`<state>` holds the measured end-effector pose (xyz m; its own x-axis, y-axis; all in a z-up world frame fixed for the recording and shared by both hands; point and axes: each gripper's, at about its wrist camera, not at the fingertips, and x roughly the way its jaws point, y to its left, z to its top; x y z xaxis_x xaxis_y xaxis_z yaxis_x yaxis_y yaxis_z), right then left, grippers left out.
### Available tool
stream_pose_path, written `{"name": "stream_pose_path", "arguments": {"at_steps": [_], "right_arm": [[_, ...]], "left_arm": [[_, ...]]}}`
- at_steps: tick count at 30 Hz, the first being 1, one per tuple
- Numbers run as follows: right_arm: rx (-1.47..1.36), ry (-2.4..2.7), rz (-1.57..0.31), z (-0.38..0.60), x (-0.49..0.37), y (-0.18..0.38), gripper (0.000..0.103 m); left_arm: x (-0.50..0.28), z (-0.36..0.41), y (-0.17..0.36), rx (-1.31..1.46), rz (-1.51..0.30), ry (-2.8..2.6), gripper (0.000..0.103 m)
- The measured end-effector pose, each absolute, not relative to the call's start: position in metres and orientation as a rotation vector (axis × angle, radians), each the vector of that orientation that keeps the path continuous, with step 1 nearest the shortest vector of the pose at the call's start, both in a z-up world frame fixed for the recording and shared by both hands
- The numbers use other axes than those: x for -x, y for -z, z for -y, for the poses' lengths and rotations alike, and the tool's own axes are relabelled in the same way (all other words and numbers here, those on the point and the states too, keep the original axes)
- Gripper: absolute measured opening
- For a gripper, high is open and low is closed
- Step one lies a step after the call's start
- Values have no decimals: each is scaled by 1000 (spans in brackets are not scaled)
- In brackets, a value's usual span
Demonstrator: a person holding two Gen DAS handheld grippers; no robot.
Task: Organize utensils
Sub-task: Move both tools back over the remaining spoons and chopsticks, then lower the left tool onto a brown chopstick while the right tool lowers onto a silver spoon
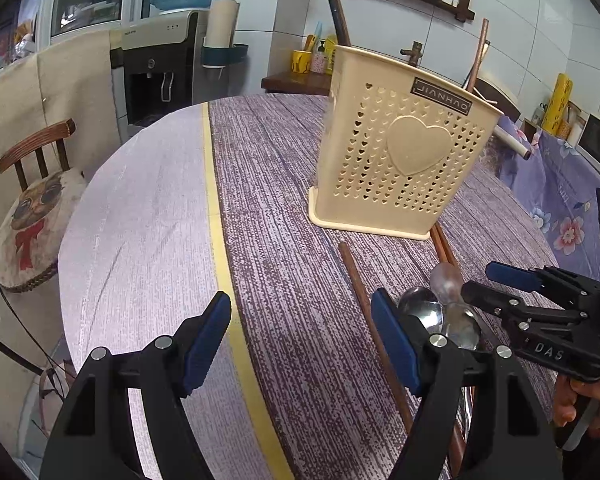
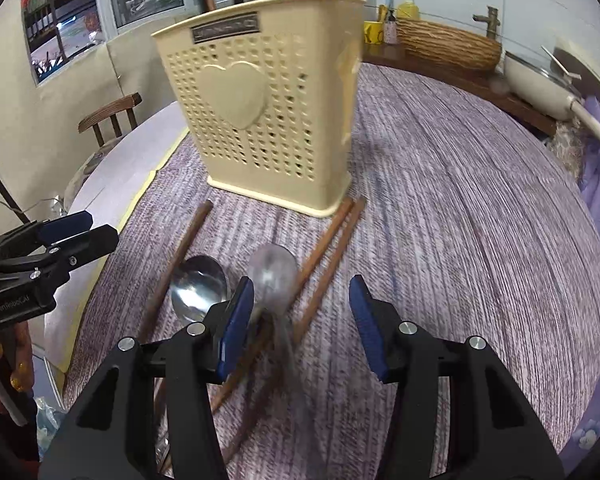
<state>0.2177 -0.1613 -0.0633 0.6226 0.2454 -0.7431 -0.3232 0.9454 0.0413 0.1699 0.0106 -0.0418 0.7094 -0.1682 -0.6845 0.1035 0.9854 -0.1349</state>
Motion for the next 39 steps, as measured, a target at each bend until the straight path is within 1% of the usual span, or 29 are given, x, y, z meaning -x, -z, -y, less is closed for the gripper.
{"name": "stream_pose_path", "arguments": {"at_steps": [11, 17, 18, 19, 22, 23, 24, 27, 34, 35, 38, 39], "right_arm": [[321, -327, -920, 125, -230, 76, 48], [309, -305, -930, 120, -237, 75, 48], [293, -306, -937, 121, -238, 75, 47], [274, -311, -946, 122, -238, 75, 42], [288, -286, -933, 120, -236, 74, 36], [286, -281, -930, 120, -237, 75, 33], [281, -270, -926, 121, -237, 75, 27], [245, -269, -926, 130, -239, 75, 19], [247, -287, -914, 135, -235, 75, 20], [259, -287, -907, 134, -234, 74, 22], [333, -288, -889, 123, -230, 74, 43], [343, -281, -878, 123, -230, 73, 44]], "left_arm": [[-169, -28, 42, 108, -768, 101, 71], [-168, -28, 41, 113, -768, 104, 71], [-168, -27, 41, 112, -768, 105, 71], [-168, -27, 41, 111, -768, 106, 71], [-167, -24, 41, 108, -769, 114, 71], [-167, -23, 41, 106, -770, 116, 71], [-168, -22, 42, 105, -773, 118, 71], [-169, -16, 43, 98, -780, 132, 71], [-168, -6, 43, 87, -779, 152, 71], [-168, -6, 43, 87, -778, 151, 71], [-169, -9, 43, 95, -781, 145, 72], [-169, -10, 44, 99, -783, 143, 72]]}}
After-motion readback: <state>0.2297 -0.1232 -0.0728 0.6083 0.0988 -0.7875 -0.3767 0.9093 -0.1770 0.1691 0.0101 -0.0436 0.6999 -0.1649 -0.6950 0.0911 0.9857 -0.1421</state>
